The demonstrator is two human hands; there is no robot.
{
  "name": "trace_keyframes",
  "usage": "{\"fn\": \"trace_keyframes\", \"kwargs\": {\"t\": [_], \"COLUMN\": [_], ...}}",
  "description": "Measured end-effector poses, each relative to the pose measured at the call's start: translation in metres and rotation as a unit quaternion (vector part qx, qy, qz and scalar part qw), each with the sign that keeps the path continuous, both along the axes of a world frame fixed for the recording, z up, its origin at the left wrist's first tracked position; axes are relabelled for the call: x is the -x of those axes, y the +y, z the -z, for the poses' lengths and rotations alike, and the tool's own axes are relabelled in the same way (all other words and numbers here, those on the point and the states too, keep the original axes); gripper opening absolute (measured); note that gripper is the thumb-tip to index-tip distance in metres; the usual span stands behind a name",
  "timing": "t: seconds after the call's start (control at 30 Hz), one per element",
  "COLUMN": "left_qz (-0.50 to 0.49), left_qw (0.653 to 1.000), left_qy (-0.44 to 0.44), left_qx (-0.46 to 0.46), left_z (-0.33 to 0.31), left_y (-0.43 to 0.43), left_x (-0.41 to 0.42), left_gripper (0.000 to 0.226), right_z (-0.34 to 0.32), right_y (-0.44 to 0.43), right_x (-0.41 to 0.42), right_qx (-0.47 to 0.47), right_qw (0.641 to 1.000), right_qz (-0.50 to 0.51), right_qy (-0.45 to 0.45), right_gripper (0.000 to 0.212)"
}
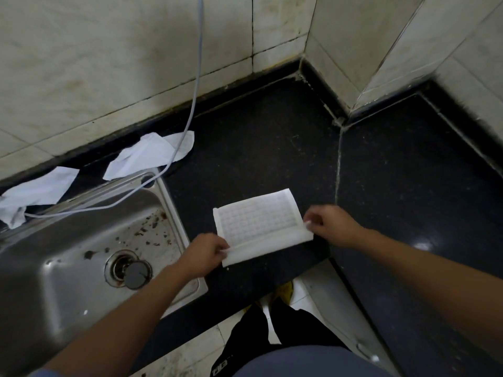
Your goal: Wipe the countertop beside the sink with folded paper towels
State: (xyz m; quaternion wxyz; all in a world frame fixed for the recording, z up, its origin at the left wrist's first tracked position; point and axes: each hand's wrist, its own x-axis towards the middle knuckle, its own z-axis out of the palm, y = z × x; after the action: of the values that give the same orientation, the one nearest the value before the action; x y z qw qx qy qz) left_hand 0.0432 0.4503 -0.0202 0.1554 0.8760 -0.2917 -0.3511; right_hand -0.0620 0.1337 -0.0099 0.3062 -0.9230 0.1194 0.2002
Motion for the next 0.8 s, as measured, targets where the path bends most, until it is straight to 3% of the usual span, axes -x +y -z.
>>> {"fn": "trace_keyframes", "kwargs": {"t": [0.17, 0.4, 0.7, 0.8], "left_qz": [-0.175, -0.202, -0.238, -0.226], "left_qw": [0.984, 0.979, 0.965, 0.965], "left_qy": [0.015, 0.025, 0.046, -0.014], "left_qx": [0.019, -0.028, -0.096, -0.13], "left_z": [0.004, 0.032, 0.043, 0.036], "left_y": [-0.007, -0.019, -0.035, -0.034], "left_x": [-0.052, -0.079, -0.09, -0.084], "left_gripper": [0.011, 0.01, 0.026, 0.032], "right_z": [0.008, 0.031, 0.042, 0.037], "right_y": [-0.001, 0.005, 0.006, 0.006], "right_x": [-0.062, -0.092, -0.095, -0.09], "right_qx": [-0.051, 0.018, 0.092, 0.163], "right_qw": [0.989, 0.992, 0.988, 0.983], "right_qz": [0.138, 0.12, 0.119, 0.079], "right_qy": [-0.02, 0.016, 0.045, 0.021], "right_gripper": [0.01, 0.01, 0.014, 0.021]}}
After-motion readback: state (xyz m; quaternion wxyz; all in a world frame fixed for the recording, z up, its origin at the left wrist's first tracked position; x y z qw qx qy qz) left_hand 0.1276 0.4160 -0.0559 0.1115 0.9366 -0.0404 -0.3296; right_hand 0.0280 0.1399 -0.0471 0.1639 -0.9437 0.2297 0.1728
